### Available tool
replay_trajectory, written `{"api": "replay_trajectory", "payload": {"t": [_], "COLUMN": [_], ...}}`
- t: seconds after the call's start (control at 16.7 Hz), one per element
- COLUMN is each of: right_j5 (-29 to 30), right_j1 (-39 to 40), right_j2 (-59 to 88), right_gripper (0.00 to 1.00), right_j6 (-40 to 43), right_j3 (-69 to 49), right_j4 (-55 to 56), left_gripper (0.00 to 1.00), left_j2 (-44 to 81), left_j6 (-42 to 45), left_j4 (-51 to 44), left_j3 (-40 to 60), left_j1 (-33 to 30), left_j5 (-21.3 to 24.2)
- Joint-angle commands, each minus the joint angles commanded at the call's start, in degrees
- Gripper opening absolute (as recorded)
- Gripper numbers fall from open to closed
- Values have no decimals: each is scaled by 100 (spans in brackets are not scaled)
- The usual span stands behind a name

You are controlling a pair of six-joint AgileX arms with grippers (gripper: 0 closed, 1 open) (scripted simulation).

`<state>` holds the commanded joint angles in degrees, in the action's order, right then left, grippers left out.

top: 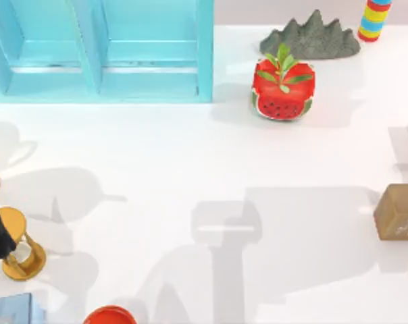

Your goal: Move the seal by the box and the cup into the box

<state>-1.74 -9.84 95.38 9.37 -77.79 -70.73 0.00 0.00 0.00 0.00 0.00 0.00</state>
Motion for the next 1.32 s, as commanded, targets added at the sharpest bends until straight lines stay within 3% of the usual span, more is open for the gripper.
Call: {"api": "replay_trajectory", "payload": {"t": [0.24, 0.42, 0.84, 1.32], "right_j5": [-163, -230, -262, -861], "right_j1": [-1514, -2051, -2099, -2137], "right_j2": [-929, -1351, -1366, -1249], "right_gripper": [0, 0, 0, 0], "right_j6": [1523, 2063, 2140, 2284], "right_j3": [1182, 1665, 1684, 1332], "right_j4": [212, 327, 400, 1941], "left_gripper": [100, 100, 100, 100], "left_j2": [0, 0, 0, 0], "left_j6": [0, 0, 0, 0], "left_j4": [0, 0, 0, 0], "left_j3": [0, 0, 0, 0], "left_j1": [0, 0, 0, 0], "left_j5": [0, 0, 0, 0]}}
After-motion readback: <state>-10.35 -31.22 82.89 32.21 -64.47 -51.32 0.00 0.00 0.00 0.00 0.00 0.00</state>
